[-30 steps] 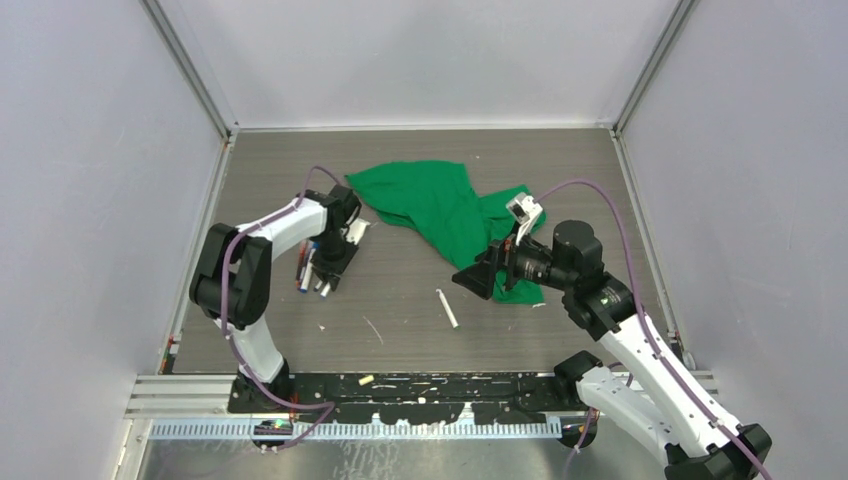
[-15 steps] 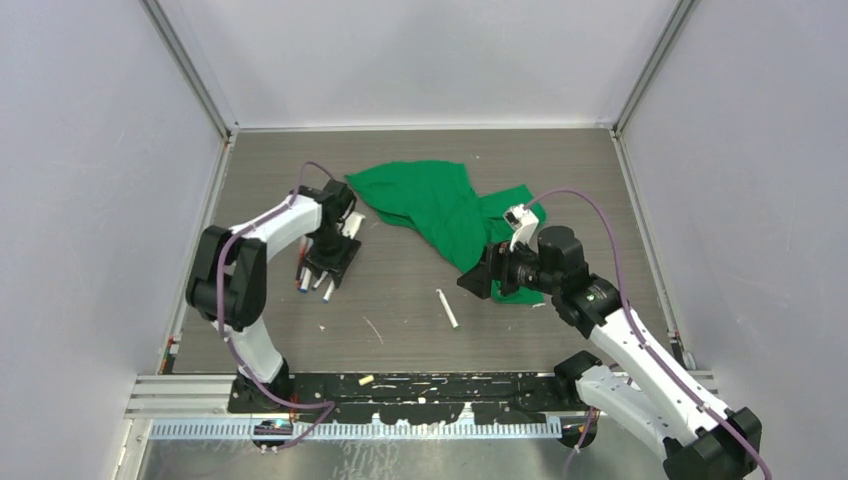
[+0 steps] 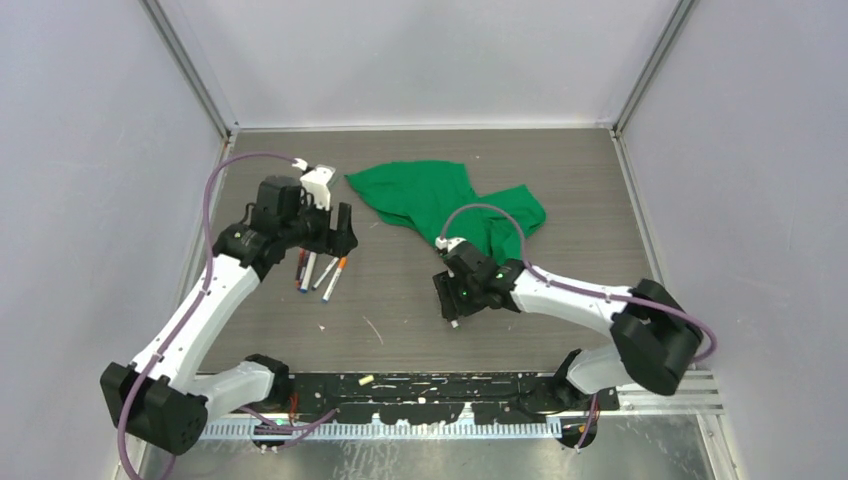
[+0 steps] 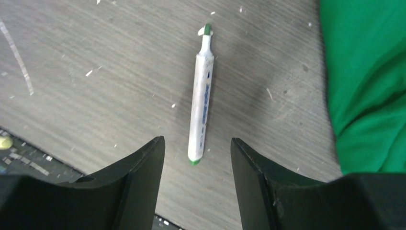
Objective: Insert the pens into the pen caps
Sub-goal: Place the pen at the center of the board, then pick up the pen from the center of the board.
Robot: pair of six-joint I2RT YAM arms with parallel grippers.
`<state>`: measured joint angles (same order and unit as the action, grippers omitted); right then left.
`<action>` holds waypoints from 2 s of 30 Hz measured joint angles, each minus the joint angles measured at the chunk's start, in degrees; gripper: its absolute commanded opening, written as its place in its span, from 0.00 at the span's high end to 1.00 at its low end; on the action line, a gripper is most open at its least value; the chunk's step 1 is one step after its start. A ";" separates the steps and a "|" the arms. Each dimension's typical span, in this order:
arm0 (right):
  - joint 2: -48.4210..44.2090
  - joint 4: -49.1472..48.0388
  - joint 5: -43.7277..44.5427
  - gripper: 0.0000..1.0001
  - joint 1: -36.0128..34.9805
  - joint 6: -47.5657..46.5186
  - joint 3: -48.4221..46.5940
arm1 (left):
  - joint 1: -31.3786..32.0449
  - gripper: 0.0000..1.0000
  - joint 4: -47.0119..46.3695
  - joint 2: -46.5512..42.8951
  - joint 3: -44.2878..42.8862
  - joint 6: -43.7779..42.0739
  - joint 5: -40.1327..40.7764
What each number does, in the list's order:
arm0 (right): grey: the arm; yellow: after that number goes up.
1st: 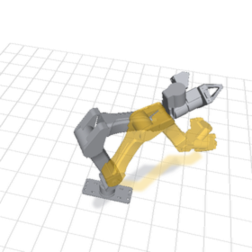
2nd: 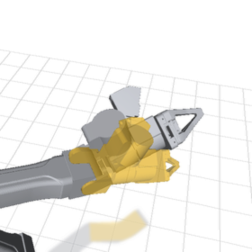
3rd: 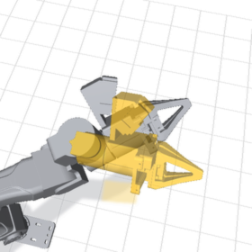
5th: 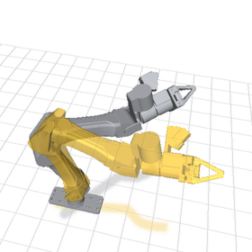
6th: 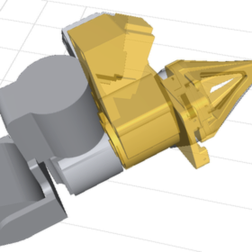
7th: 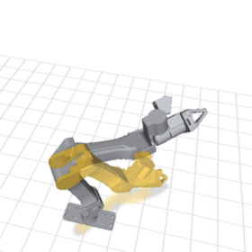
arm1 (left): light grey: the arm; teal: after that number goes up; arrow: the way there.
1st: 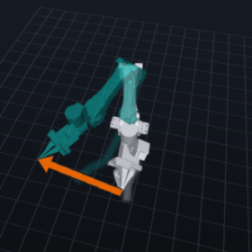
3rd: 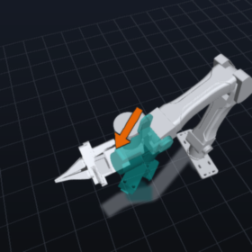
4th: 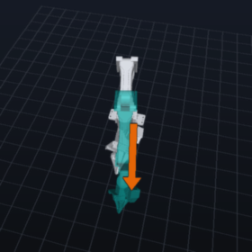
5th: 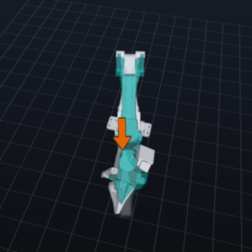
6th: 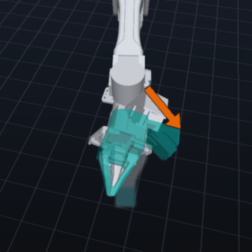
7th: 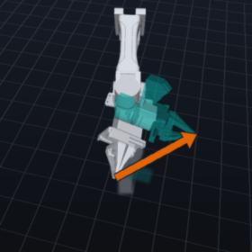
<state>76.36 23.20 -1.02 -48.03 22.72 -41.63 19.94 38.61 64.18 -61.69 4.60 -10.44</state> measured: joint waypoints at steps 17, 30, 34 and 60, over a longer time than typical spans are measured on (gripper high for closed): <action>19.02 -0.13 13.49 0.78 -6.58 -1.14 -12.13 | -0.09 0.16 -8.41 -10.23 7.21 3.80 0.13; 12.48 -1.88 12.22 0.99 -2.38 3.96 -8.52 | 0.48 0.18 -16.20 -17.77 15.04 12.76 -7.61; -2.75 -11.45 7.13 0.99 2.27 7.26 -1.40 | 4.98 0.18 -24.13 -20.06 20.87 21.33 -10.49; -23.04 -71.19 -13.31 0.99 2.71 26.86 15.34 | 26.18 0.58 -55.43 -13.97 27.39 43.04 -11.41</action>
<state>53.32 -47.99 -14.33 -45.32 49.58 -26.28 46.13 -16.82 50.22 -34.30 47.64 -21.85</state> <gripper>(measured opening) 0.139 0.433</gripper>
